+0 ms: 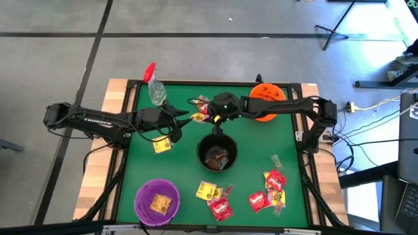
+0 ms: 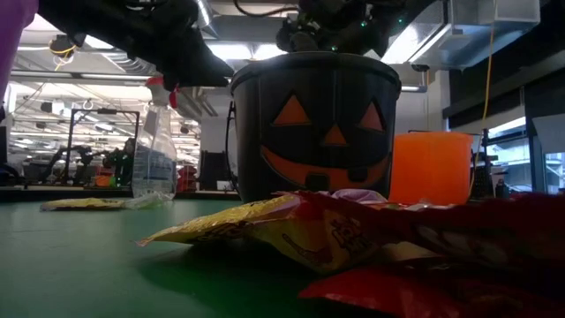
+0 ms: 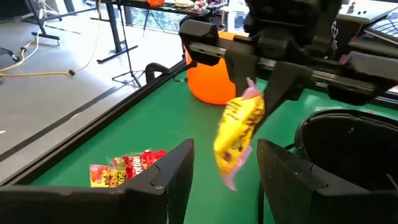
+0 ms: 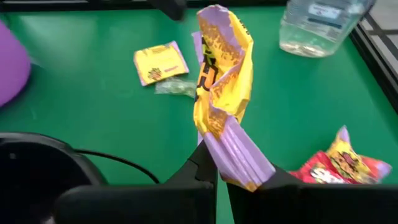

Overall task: Sort candy
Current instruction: Put the yellow candy into the purple bucket

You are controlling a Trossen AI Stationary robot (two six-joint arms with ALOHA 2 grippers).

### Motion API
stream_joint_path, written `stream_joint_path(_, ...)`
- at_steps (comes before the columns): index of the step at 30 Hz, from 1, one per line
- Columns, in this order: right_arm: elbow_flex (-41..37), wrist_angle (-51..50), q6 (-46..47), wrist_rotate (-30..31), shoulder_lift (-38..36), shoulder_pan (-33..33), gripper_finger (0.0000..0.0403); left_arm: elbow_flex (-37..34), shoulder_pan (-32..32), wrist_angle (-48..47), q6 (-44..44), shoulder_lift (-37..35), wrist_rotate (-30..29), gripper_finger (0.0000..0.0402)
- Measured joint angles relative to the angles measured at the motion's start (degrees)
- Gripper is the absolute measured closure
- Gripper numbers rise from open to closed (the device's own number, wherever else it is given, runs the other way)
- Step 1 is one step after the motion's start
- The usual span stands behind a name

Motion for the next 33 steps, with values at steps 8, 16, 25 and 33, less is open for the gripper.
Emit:
stream_joint_path(8, 0.00, 2.38, -0.04, 1.08, 0.00, 2.40, 0.0388, 0.00, 0.00, 3.25, -0.02, 3.35, 4.30, 0.0236)
stream_joint_path(16, 0.00, 2.20, -0.02, 1.14, 0.02, 2.33, 0.0388, 0.00, 0.00, 9.01, -0.37, 9.09, 5.89, 0.0236)
stream_joint_path(25, 0.00, 1.96, -0.02, 1.14, 0.04, 2.32, 0.0388, 0.00, -0.07, 10.95, 0.04, 9.95, 5.59, 0.0266)
stream_joint_path(33, 0.00, 1.94, -0.02, 1.18, 0.04, 2.28, 0.0388, 0.00, -0.06, 10.95, 0.07, 9.95, 5.70, 0.0375)
